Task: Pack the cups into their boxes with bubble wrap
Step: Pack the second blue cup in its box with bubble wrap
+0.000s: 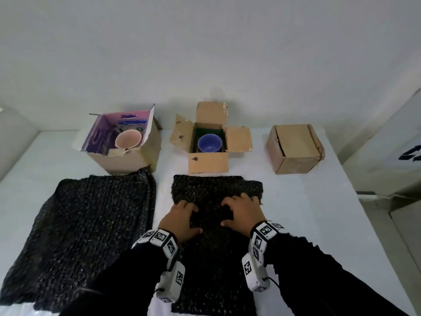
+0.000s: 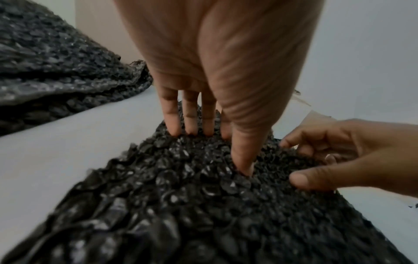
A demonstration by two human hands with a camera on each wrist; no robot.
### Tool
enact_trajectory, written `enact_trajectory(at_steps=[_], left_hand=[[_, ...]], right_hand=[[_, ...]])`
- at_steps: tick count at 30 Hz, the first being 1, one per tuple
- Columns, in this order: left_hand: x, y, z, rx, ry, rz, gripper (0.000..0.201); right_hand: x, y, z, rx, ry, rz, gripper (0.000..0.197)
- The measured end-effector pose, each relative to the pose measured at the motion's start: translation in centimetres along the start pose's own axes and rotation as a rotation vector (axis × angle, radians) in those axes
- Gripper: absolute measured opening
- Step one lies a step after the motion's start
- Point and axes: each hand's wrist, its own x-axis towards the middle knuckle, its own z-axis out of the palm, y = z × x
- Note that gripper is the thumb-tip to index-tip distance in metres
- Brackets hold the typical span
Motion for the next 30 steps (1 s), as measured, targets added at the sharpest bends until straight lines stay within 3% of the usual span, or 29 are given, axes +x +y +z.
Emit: enact_trajectory(at_steps=[3, 6, 10, 12, 15, 18, 21, 23, 25, 27, 30], left_hand=[[-0.2, -0.8, 0.3, -0.038, 0.059, 0.019, 0.069], [0.0, -1.5, -0.3, -0.08, 0.133, 0.069, 0.072], [0.1, -1.3, -2.7, -0.275, 0.141, 0.15, 0.04], [-0.1, -0.7, -4.2, -0.442, 0.121, 0.152, 0.027], [-0.1, -0.3, -6.5, -0.571, 0.237, 0.199, 0.013], [1.0, -0.1, -8.3, -0.826, 0.312, 0.171, 0.018], [2.0, 0.4, -9.9, -1.114, 0.29, 0.113, 0.024], [2.3, 0.9, -11.0, -1.233, 0.254, 0.139, 0.019], [2.7, 1.3, -11.7, -1.261, 0.238, 0.184, 0.021], [3.1, 1.7, -12.1, -1.155, 0.291, 0.284, 0.016], [4.7, 2.0, -12.7, -0.906, 0.399, 0.443, 0.027]], right_hand=[[0.0, -0.8, -0.2, 0.101, 0.095, -0.006, 0.033], [0.1, -1.5, -1.7, 0.559, 0.194, 0.031, 0.023], [1.0, -2.5, -4.4, 0.869, 0.333, 0.1, 0.014], [1.4, -2.8, -5.6, 0.886, 0.426, 0.117, 0.018], [1.4, -3.4, -7.3, 0.915, 0.545, 0.041, 0.027], [0.9, -4.4, -8.4, 0.987, 0.554, 0.015, 0.029], [0.4, -5.1, -8.7, 1.1, 0.527, -0.009, 0.016], [0.4, -5.2, -9.0, 1.21, 0.498, 0.025, 0.02], [1.1, -4.9, -9.3, 1.217, 0.521, 0.084, 0.031], [2.2, -4.3, -9.3, 1.127, 0.54, 0.093, 0.031], [4.3, -3.3, -9.4, 1.043, 0.487, 0.051, 0.031]])
